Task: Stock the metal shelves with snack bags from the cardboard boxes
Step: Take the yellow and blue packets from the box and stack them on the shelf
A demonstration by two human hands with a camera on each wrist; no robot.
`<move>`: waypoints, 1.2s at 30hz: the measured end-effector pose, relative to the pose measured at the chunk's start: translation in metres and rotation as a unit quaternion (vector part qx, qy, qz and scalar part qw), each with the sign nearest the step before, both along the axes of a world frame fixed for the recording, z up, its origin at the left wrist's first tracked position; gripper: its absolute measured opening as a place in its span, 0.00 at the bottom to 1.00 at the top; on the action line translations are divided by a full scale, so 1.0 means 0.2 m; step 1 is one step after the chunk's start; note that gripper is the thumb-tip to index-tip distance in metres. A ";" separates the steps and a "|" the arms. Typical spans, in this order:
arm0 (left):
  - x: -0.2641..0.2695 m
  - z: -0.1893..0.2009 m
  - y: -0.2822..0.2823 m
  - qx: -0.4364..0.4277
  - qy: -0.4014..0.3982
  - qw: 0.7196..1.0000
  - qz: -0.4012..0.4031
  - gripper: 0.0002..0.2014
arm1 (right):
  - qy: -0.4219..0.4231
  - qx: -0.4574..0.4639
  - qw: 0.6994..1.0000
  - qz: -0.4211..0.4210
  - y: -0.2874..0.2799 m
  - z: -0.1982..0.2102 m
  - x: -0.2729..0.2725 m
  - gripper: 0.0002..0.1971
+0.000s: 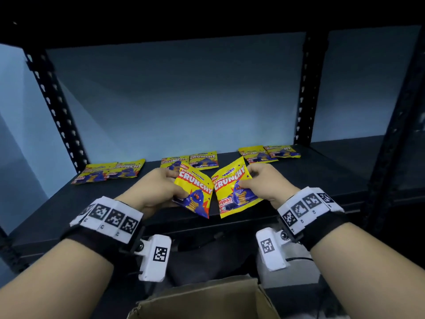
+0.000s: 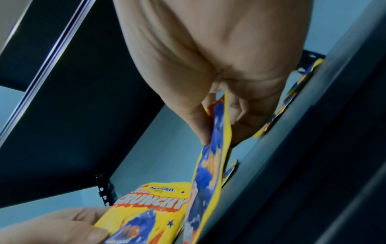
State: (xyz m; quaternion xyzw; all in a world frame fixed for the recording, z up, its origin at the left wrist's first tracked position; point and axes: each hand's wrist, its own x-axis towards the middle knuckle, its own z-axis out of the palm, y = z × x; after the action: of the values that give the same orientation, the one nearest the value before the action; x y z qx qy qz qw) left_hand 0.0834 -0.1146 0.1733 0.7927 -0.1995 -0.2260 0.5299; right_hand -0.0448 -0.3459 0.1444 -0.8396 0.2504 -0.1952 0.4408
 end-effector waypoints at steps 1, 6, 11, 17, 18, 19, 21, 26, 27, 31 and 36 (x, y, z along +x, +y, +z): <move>0.00 0.02 -0.04 0.006 -0.002 1.000 -0.009 0.27 | 0.007 -0.010 1.000 0.008 -0.04 0.01 -0.01 0.13; -0.02 0.07 -0.28 0.014 -0.006 0.999 -0.031 0.20 | -0.008 -0.029 0.999 -0.022 -0.27 0.11 -0.10 0.01; -0.06 0.11 -0.60 -0.025 -0.007 0.999 -0.029 0.14 | -0.047 -0.038 0.995 -0.084 -0.56 0.20 -0.11 0.03; 0.07 0.10 -0.97 -0.044 -0.023 0.999 -0.020 0.13 | -0.057 -0.070 0.985 -0.147 -0.84 0.32 -0.02 0.08; 0.10 0.09 -1.02 -0.042 -0.027 0.999 -0.016 0.12 | -0.035 -0.083 0.985 -0.144 -0.88 0.34 0.02 0.10; 0.13 0.09 -1.07 -0.036 -0.034 0.999 -0.014 0.11 | -0.010 -0.098 0.985 -0.141 -0.92 0.35 0.06 0.12; 0.20 0.08 -1.17 -0.013 -0.053 0.998 -0.011 0.11 | 0.032 -0.114 0.983 -0.138 -0.98 0.38 0.13 0.15; 0.35 0.03 -1.39 0.038 -0.086 0.995 -0.035 0.12 | 0.078 -0.118 0.981 -0.131 -1.20 0.35 0.31 0.20; 0.36 0.03 -1.42 0.045 -0.094 0.993 -0.048 0.12 | 0.071 -0.122 0.981 -0.133 -1.23 0.33 0.34 0.22; 0.40 0.03 -1.52 0.078 -0.132 0.986 -0.061 0.13 | 0.065 -0.156 0.974 -0.152 -1.30 0.30 0.40 0.28; 0.43 0.03 -1.55 0.163 -0.118 0.972 -0.123 0.18 | 0.131 -0.174 0.968 -0.126 -1.33 0.25 0.42 0.31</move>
State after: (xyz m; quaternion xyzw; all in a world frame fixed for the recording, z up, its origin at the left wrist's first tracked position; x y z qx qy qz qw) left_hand 0.1702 -0.4239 0.1785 0.8588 -0.3171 -0.2236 0.3346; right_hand 0.0391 -0.6123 0.1944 -0.8833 0.3714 -0.1782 0.2237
